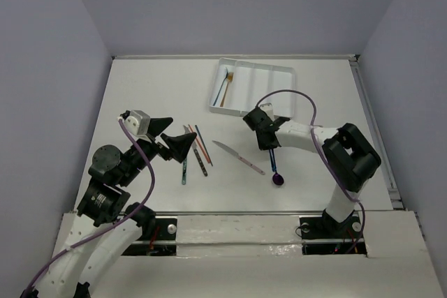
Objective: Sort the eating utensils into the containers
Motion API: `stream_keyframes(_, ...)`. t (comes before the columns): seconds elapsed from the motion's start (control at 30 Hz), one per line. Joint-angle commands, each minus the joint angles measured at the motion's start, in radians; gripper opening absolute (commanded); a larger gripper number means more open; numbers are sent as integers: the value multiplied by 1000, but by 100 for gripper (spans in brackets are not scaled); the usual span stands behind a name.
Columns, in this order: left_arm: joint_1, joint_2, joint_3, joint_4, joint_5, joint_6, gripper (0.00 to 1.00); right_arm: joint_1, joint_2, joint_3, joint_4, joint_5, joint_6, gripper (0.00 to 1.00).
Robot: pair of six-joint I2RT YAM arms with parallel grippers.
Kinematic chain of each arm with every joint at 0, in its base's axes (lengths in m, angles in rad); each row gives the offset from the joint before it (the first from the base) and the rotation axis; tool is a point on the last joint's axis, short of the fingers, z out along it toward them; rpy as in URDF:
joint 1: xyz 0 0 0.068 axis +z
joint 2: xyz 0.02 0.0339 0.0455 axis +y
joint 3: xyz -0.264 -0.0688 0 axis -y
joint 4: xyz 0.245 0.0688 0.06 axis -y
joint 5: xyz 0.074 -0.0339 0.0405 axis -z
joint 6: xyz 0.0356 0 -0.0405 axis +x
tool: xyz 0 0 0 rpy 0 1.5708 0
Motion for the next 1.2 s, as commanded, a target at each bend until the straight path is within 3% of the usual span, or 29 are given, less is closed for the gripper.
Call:
stream_keyframes(0.0, 4, -9, 6, 54, 14, 2, 99, 28, 6, 54, -39, 54, 20, 9)
stream_keyframes(0.27, 4, -15, 5, 54, 14, 2, 99, 48, -4, 33, 56, -60, 23, 7)
stream_keyframes(0.4, 4, -17, 5, 54, 14, 2, 99, 48, 23, 22, 97, -86, 36, 23)
stream_keyframes(0.6, 4, -26, 3, 55, 26, 0, 99, 48, 51, 4, 119, -84, 42, 24)
stream_keyframes(0.67, 4, -28, 3, 57, 25, 2, 99, 48, 57, 1, 127, -81, 40, 21)
stream_keyframes(0.8, 4, -29, 3, 57, 25, 0, 99, 48, 50, 22, 116, -29, 28, 1)
stream_keyframes(1.0, 4, -29, 5, 57, 23, 2, 99, 48, -44, 86, 142, 11, -90, 0)
stream_keyframes(1.17, 4, -26, 6, 57, 23, 2, 99, 57, -124, 168, 217, -125, -161, 0)
